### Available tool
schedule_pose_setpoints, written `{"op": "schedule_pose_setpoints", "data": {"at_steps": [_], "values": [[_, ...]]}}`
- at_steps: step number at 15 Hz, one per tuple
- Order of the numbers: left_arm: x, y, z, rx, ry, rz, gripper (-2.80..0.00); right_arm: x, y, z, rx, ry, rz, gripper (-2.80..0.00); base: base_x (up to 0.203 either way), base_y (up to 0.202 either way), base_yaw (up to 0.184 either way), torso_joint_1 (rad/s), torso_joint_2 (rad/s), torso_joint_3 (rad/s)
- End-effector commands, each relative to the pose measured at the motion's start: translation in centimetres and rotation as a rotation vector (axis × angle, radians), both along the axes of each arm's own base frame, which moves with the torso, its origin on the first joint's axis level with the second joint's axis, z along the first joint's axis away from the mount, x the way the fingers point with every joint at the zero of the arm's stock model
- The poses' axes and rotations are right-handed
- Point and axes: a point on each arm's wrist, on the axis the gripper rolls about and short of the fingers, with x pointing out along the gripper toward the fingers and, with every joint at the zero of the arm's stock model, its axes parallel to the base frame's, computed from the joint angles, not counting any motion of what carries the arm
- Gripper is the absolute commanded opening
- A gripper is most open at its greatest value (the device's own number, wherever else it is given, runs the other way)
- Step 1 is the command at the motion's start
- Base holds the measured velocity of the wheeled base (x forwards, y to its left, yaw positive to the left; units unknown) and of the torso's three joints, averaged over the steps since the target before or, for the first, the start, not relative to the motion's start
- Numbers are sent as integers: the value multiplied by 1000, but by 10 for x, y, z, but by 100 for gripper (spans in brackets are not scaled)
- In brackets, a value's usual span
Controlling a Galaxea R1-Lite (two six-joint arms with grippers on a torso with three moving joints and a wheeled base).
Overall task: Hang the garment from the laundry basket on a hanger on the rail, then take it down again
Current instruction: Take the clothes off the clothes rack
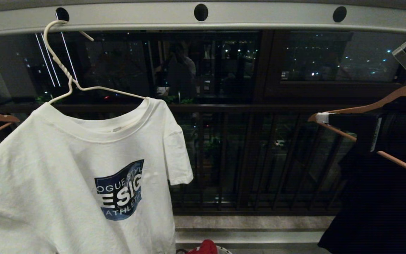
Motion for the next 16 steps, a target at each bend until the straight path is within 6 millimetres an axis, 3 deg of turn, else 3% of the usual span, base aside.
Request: {"op": "schedule_pose_setpoints", "data": {"at_steps": [1,5,8,9,16], "values": [[2,0,-4,19,-1,-14,0,0,0,1,-3,-4,-4,-280,0,0,0,0,0,0],[13,-2,-24,13,-13,-24,0,-2,-1,3,-7,-20,-6,-280,0,0,0,0,0,0],[11,-5,-37,-74,17,-135,0,-6,-3,6,-4,-32,-9,-280,0,0,0,0,0,0],[11,-5,-37,-93,16,-144,-280,-7,-4,6,-3,-35,-9,-280,0,0,0,0,0,0],[29,-8,-34,-102,-80,-151,-280,-10,-5,8,0,-47,-4,-280,0,0,0,0,0,0]]}}
